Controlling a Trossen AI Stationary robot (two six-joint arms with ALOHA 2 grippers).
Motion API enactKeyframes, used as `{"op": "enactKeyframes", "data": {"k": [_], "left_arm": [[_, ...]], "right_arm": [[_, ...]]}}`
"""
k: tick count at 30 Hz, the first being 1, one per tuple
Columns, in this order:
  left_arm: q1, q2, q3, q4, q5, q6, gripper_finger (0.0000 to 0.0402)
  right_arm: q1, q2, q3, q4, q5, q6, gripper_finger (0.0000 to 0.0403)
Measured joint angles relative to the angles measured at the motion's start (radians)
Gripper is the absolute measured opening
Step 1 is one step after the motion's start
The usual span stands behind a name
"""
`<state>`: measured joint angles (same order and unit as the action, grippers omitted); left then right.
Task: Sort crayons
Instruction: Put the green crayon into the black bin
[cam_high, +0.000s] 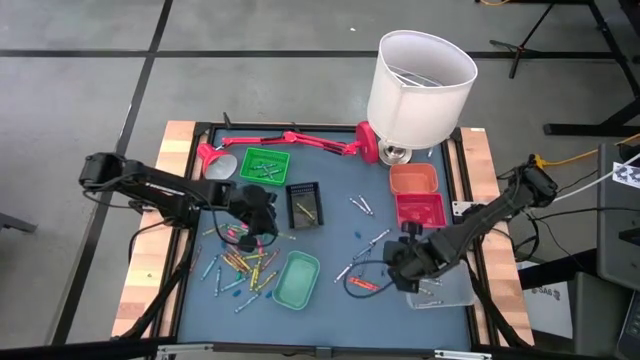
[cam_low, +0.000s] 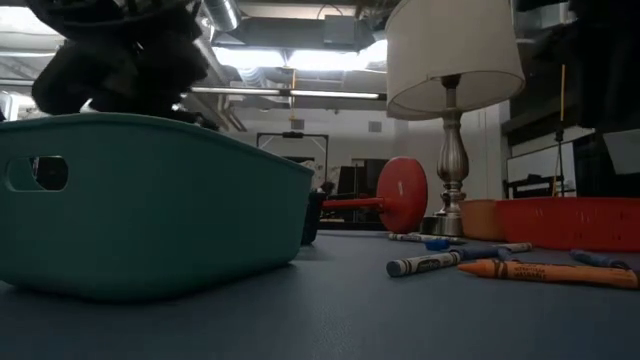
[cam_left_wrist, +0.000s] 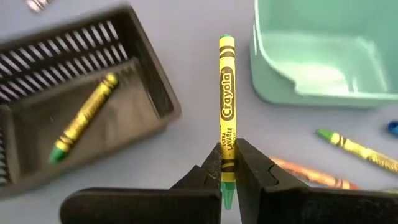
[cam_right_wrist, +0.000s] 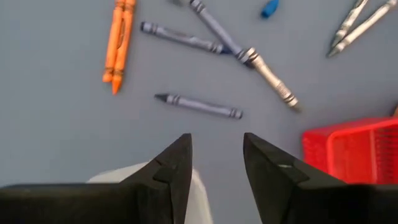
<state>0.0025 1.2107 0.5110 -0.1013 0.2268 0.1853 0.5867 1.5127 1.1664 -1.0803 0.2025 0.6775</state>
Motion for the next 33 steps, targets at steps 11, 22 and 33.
{"op": "enactKeyframes", "data": {"k": [11, 22, 33], "left_arm": [[0.032, -0.009, 0.002, 0.301, -0.189, 0.303, 0.0006], [0.13, 0.069, 0.001, 0.314, -0.253, 0.48, 0.0007], [0.142, 0.191, 0.002, 0.45, -0.253, 0.472, 0.0048]], "right_arm": [[-0.106, 0.0, 0.0, 0.109, 0.0, -0.201, 0.0143], [-0.138, 0.0, 0.0, 0.207, 0.013, -0.357, 0.0143], [-0.136, 0.0, 0.0, 0.224, 0.015, -0.372, 0.0143]]}}
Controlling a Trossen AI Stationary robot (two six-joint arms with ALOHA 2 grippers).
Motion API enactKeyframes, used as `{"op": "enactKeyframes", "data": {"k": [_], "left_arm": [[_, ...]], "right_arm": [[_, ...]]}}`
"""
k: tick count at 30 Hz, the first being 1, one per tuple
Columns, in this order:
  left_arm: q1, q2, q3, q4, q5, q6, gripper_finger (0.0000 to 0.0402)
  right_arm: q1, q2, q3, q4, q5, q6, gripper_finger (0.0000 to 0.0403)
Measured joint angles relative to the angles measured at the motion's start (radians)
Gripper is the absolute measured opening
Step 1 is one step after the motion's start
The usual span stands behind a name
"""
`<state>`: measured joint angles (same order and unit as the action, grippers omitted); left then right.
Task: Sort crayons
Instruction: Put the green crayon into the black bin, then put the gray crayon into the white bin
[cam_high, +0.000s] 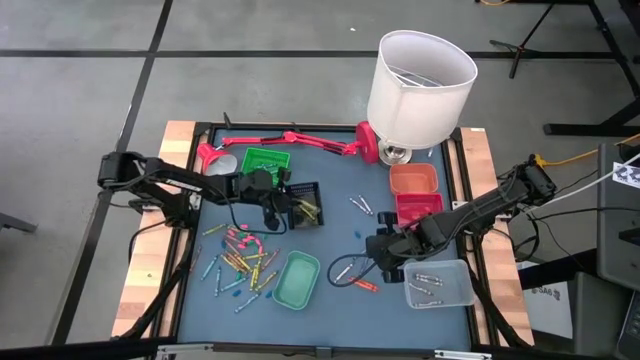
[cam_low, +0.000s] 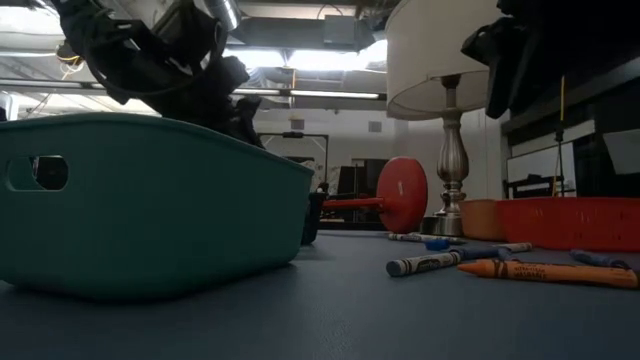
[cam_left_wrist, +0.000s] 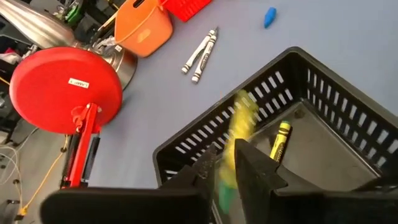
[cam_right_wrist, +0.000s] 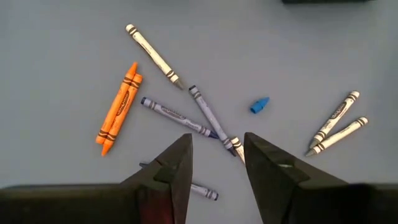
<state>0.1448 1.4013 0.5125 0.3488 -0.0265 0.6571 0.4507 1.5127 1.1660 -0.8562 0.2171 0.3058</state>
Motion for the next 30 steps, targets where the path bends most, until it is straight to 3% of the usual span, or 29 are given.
{"op": "enactKeyframes", "data": {"k": [13, 22, 30], "left_arm": [[-0.022, -0.009, 0.0, 0.006, -0.069, -0.015, 0.0095], [-0.101, -0.022, 0.0, 0.111, -0.069, -0.278, 0.0096], [-0.169, -0.048, 0.0, 0.122, -0.07, -0.428, 0.0096]], "right_arm": [[0.0, 0.0, 0.0, -0.013, 0.003, -0.001, 0.0143], [-0.01, 0.0, -0.033, -0.038, 0.007, -0.081, 0.0143], [-0.111, 0.0, -0.115, -0.027, -0.003, -0.131, 0.0143]]}}
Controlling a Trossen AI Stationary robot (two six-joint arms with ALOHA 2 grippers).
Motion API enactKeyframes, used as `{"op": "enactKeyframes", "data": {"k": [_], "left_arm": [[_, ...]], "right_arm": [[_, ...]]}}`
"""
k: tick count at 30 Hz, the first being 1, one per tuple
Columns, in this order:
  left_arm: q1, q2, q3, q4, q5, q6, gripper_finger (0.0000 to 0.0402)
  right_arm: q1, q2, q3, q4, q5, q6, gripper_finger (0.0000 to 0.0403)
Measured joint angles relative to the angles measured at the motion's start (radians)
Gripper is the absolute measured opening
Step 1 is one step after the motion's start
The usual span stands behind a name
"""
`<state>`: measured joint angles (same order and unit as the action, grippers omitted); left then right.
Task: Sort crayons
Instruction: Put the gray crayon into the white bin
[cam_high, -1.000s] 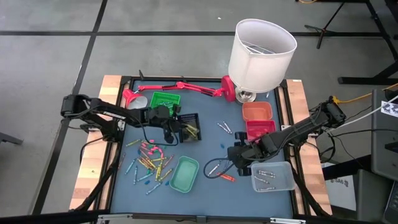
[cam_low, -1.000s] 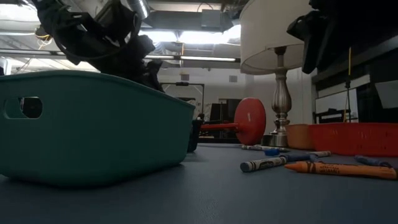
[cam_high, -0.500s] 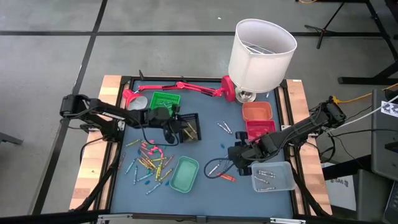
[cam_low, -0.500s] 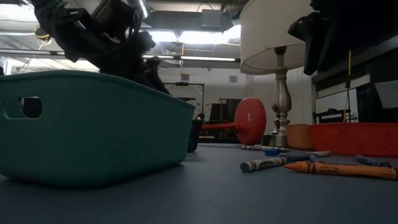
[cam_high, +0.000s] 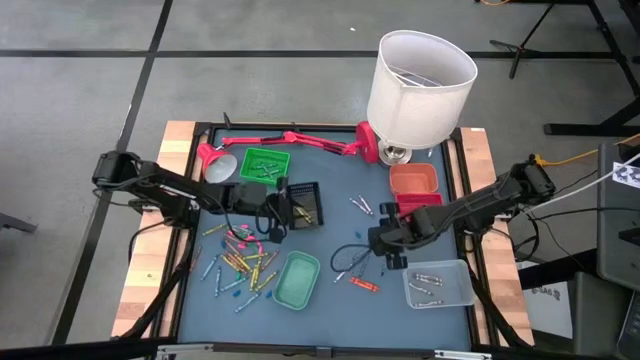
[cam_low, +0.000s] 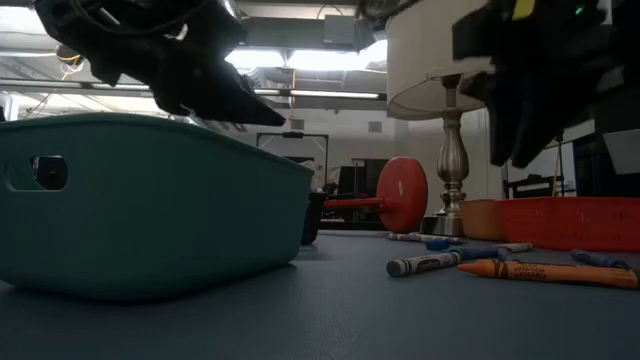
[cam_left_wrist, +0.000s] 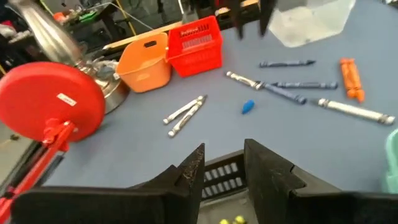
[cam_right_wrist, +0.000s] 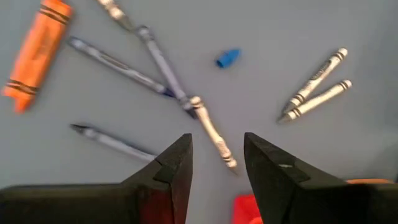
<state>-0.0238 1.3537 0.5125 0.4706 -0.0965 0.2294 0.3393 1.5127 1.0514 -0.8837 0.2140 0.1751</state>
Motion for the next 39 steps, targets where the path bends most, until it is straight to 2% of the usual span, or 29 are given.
{"op": "enactKeyframes", "data": {"k": [7, 12, 20, 31, 39], "left_arm": [[-0.043, -0.101, 0.0, -0.087, -0.082, -0.131, 0.0096], [-0.05, -0.205, 0.0, -0.216, -0.086, -0.194, 0.0096], [-0.05, -0.32, 0.0, -0.465, -0.082, -0.312, 0.0096], [-0.05, -0.349, 0.0, -0.725, -0.069, -0.47, 0.0096], [-0.05, -0.348, 0.0, -0.778, -0.019, -0.537, 0.0096]], "right_arm": [[-0.103, 0.0, -0.053, 0.081, -0.041, -0.104, 0.0143], [-0.154, 0.0, -0.107, 0.16, -0.141, -0.15, 0.0143], [-0.17, 0.0, -0.185, 0.217, -0.155, -0.193, 0.0143], [-0.17, 0.003, -0.311, 0.371, -0.155, -0.207, 0.0143], [-0.17, 0.018, -0.325, 0.378, -0.155, -0.207, 0.0143]]}}
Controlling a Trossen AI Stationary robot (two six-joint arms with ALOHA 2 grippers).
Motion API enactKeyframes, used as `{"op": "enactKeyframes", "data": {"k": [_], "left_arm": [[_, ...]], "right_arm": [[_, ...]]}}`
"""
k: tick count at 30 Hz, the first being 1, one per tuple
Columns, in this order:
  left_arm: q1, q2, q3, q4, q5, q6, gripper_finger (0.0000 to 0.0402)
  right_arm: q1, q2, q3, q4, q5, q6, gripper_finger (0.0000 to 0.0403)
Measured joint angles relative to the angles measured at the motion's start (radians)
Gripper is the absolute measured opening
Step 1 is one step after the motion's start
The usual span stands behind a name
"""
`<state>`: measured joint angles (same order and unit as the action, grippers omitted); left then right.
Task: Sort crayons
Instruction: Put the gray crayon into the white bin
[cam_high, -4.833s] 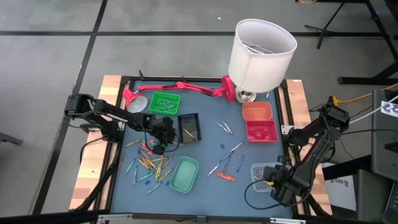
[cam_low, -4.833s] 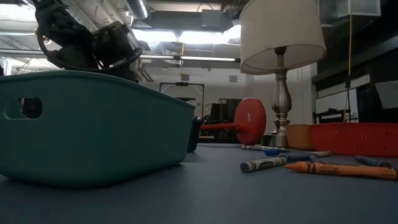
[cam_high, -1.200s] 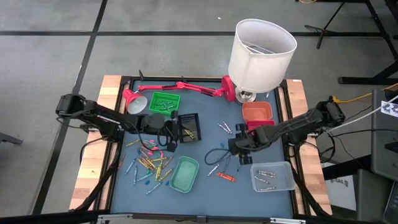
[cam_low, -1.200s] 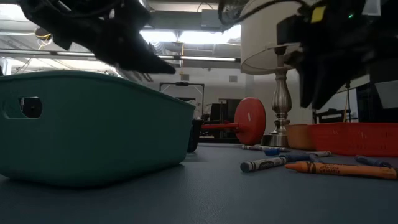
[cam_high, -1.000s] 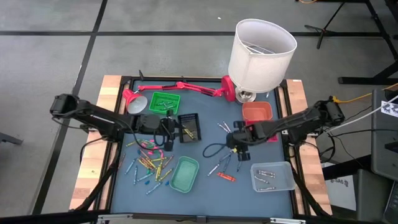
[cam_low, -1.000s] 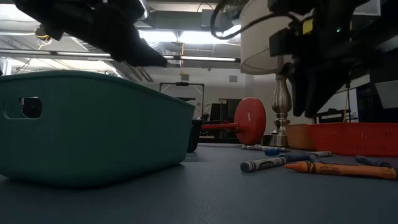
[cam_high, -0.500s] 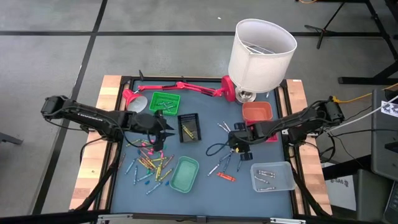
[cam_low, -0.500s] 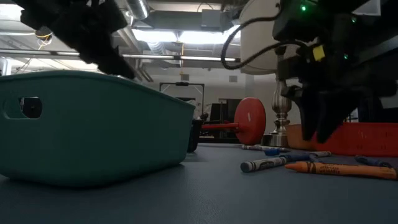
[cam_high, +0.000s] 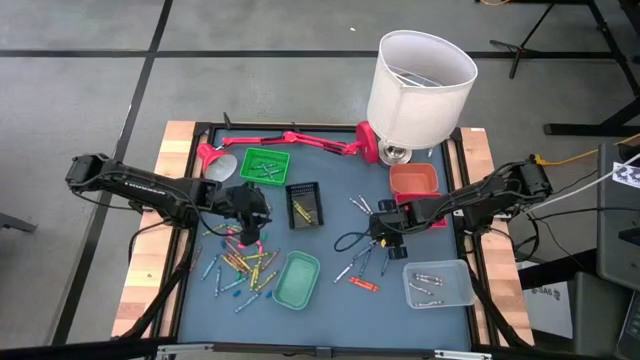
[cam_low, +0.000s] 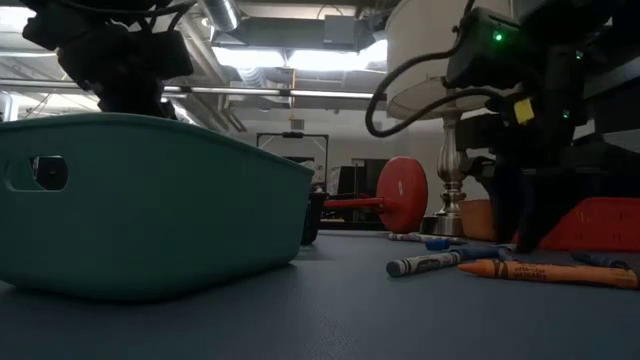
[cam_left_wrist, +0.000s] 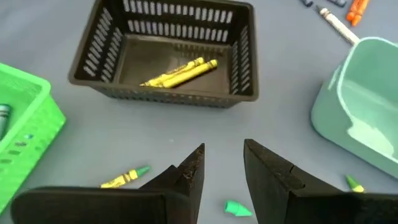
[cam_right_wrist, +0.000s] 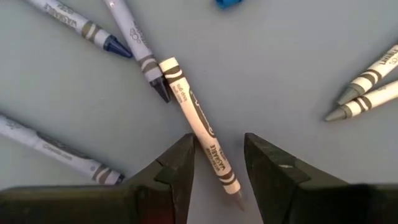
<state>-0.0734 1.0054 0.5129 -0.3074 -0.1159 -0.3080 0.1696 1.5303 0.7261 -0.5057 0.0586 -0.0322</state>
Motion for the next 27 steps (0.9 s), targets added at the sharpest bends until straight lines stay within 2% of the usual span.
{"op": "enactKeyframes", "data": {"k": [7, 17, 27], "left_arm": [[-0.02, 0.0, 0.0, -0.061, 0.007, -0.033, 0.0096], [-0.054, 0.0, 0.0, -0.276, 0.006, -0.142, 0.0096], [-0.08, 0.0, -0.001, -0.288, 0.002, -0.161, 0.0096]], "right_arm": [[0.0, 0.0, -0.001, 0.005, -0.009, 0.0, 0.0143], [0.0, 0.0, -0.001, 0.006, -0.025, 0.0, 0.0139], [0.0, 0.001, -0.002, 0.008, -0.03, 0.0, 0.0066]]}}
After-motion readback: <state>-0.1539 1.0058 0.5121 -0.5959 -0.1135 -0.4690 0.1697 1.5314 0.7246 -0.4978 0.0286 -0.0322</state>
